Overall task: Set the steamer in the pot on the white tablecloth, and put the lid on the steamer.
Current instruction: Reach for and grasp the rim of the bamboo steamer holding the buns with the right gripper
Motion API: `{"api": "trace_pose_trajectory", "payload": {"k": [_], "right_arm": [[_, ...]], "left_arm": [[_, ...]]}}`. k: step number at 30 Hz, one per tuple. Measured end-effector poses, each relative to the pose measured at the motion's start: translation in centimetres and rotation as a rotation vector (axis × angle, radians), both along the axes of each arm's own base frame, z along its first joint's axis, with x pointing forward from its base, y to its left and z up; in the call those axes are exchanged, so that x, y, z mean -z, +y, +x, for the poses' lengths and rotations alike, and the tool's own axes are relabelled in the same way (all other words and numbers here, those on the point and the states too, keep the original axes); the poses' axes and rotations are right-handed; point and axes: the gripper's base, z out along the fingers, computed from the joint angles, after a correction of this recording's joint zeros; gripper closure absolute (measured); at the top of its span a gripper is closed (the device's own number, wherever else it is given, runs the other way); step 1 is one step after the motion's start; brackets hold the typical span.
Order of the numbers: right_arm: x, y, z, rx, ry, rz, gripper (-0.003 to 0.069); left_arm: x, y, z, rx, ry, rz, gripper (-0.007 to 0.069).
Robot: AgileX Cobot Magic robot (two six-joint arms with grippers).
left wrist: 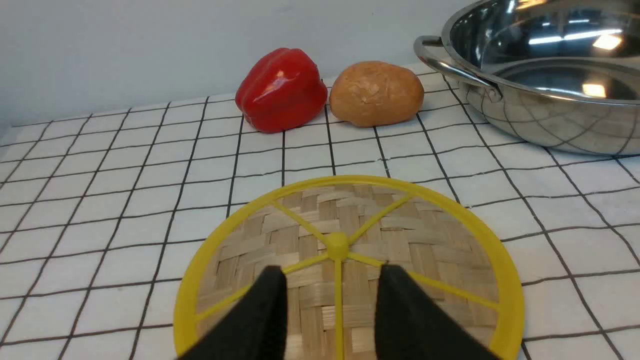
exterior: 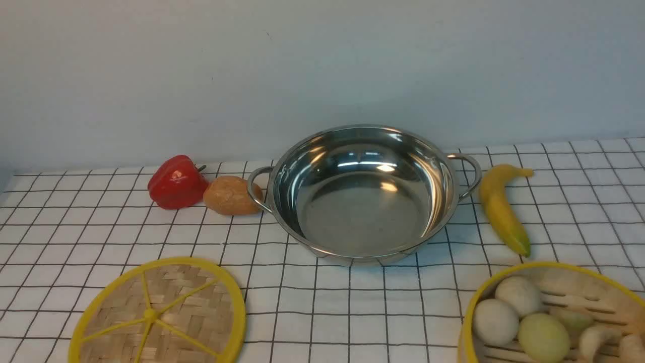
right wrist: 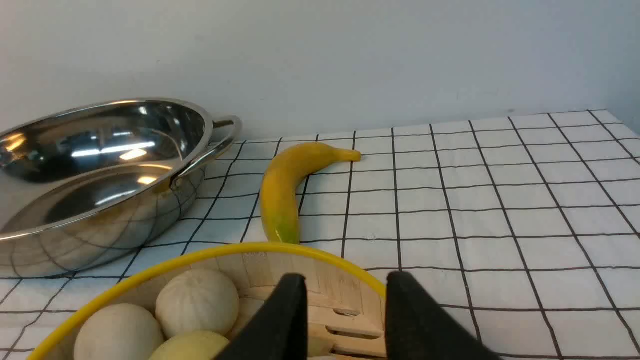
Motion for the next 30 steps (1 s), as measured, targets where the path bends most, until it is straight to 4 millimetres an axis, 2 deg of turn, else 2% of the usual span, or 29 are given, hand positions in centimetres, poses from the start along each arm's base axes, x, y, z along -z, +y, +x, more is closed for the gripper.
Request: {"api": "trace_pose_trajectory", "payload": {"k": [27, 30], "right_arm": [[-0.01, -0.03, 0.0, 0.001, -0.001, -0.017, 0.0417], [-0.4, 0.02, 0.06, -0.004, -0.045, -0.016, 0.0417]], "left_arm": [[0.0, 0.0, 0.0, 0.0, 0.0, 0.0, 0.0382], [0.0, 0.0, 0.0, 0.0, 0.0, 0.0, 0.0382]]}}
